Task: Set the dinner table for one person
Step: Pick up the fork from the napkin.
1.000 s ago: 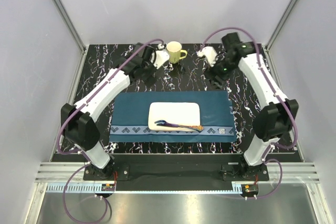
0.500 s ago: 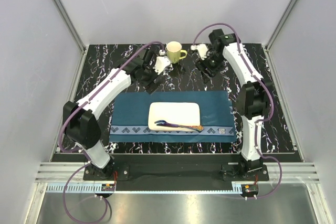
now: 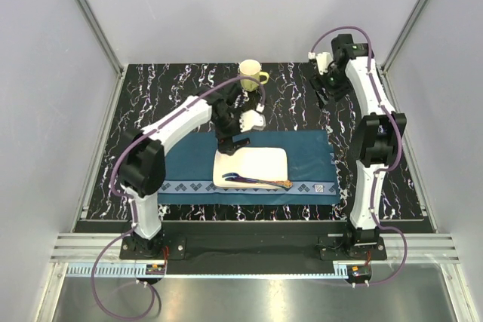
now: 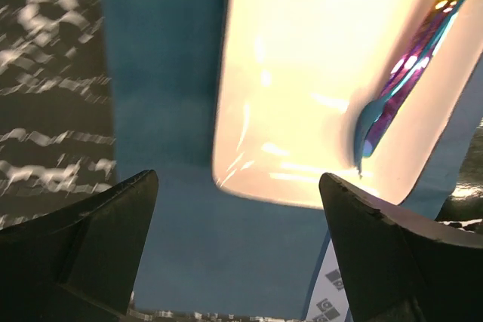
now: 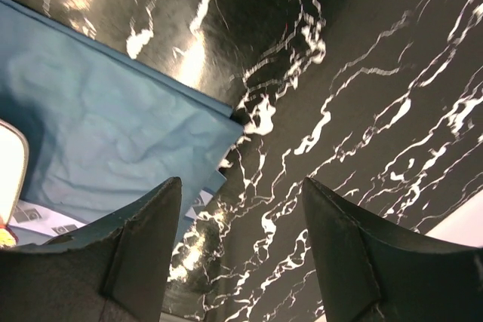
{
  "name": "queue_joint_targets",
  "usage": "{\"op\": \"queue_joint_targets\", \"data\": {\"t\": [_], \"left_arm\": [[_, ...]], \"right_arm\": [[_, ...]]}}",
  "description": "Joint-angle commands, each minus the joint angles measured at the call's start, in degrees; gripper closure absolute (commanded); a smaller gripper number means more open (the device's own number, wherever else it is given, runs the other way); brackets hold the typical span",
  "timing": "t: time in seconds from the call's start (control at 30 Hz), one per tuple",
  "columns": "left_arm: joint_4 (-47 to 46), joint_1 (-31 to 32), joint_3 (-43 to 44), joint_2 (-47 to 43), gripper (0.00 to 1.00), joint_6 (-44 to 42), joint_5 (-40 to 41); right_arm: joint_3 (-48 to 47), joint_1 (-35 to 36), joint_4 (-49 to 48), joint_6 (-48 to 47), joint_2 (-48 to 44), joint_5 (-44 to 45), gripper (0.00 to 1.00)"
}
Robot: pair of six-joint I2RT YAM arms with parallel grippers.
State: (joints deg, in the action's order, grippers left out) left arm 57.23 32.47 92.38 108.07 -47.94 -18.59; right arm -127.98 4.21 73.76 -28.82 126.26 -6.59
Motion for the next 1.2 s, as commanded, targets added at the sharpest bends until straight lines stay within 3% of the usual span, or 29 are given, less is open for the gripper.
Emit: {"op": "queue_joint_targets", "data": {"t": [0.0,0.13,0.5,1.17], "left_arm": [[3.06,2.24,4.47,2.57,0.07,-2.86,-5.93],[3.15,4.09,6.58,4.95,0.08,0.38,-7.51],[3.85,8.48,2.55,3.9,0.12,1.8,-10.77],[7.72,9.45,2.98,11.72,0.16,2.42,-12.97]], "right_arm": [[-4.64,0.54,-0.1,1.48,-0.31,0.79,0.28],[-4.91,0.63,-0.19,0.78,-1.19,1.05,0.28],[-9.3,0.54,-0.11,0.6,-0.05,0.26,0.27],[-13.43,0.63,-0.37,2.01,0.31,-0.79,0.28]]}}
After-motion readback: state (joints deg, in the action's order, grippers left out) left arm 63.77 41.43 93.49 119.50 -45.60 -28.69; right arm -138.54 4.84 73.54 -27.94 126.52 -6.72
